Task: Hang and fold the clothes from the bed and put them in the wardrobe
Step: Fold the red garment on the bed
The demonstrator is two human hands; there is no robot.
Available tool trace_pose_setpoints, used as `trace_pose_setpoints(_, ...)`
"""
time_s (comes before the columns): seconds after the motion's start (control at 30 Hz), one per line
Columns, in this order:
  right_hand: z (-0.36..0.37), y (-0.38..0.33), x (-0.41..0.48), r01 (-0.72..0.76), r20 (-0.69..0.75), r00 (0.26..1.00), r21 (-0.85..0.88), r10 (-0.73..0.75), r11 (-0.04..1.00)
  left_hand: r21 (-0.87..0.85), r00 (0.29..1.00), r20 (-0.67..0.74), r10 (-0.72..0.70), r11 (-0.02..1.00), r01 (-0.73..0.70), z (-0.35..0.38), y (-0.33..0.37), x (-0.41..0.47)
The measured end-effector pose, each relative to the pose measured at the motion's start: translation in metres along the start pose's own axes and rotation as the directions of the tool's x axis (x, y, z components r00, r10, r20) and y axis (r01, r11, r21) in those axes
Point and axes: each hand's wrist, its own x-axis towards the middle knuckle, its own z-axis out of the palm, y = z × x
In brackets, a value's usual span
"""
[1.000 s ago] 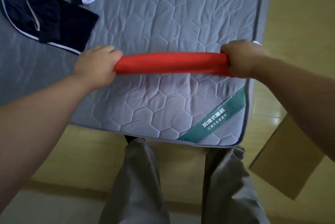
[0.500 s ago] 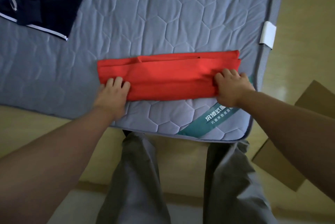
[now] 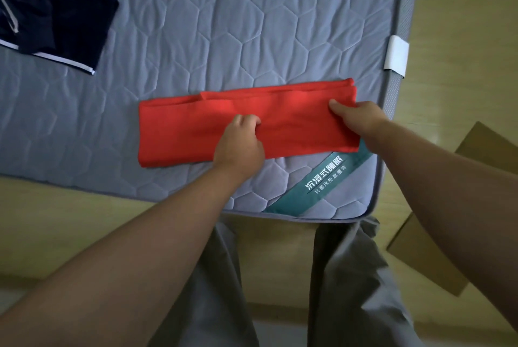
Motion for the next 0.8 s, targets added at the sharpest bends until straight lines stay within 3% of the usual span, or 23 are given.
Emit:
trace_pose_setpoints(0.13,0.001,-0.003,-0.014,0.180,-0.042,0.981,-0.159,-0.189,0.971,-0.201,0.971,-0.063,-0.232,0.956,0.215,0.021,0.006,0.013)
trace_pose_setpoints(0.23,-0.006,-0.011,-0.041,0.330,-0.118,0.927,-0.192,-0.356,0.924,-0.288,0.952,-0.088,-0.294,0.922,0.258,0.033,0.014,0.016)
trace_pose_setpoints(0.3,-0.010,-0.020,-0.065,0.433,-0.179,0.865,-0.207,-0.469,0.877,-0.434,0.941,-0.094,-0.325,0.864,0.256,0.040,0.023,0.016)
trace_pose_setpoints(0.37,-0.011,-0.030,-0.092,0.501,-0.239,0.807,-0.208,-0.541,0.840,-0.639,0.934,-0.031,-0.357,0.725,0.256,0.045,0.037,0.015)
trace_pose_setpoints(0.47,0.000,-0.046,-0.130,0.502,-0.267,0.798,-0.204,-0.541,0.841,-0.848,0.907,0.198,-0.373,0.398,0.349,0.044,0.056,0.013)
trace_pose_setpoints(0.6,0.041,-0.073,-0.166,0.504,-0.170,0.838,-0.121,-0.518,0.855,-0.867,0.855,0.488,-0.176,0.016,0.498,0.003,0.039,0.011)
trace_pose_setpoints(0.67,0.077,-0.088,-0.178,0.531,-0.118,0.836,-0.078,-0.536,0.844,-0.851,0.839,0.523,-0.148,-0.144,0.505,-0.023,0.003,0.013)
trace_pose_setpoints(0.73,0.121,-0.101,-0.184,0.537,-0.040,0.840,-0.068,-0.541,0.841,-0.878,0.849,0.478,-0.224,-0.127,0.461,-0.048,-0.042,0.015)
trace_pose_setpoints(0.8,0.167,-0.109,-0.183,0.529,0.065,0.848,-0.099,-0.525,0.843,-0.903,0.831,0.402,-0.385,-0.016,0.429,-0.067,-0.086,0.016)
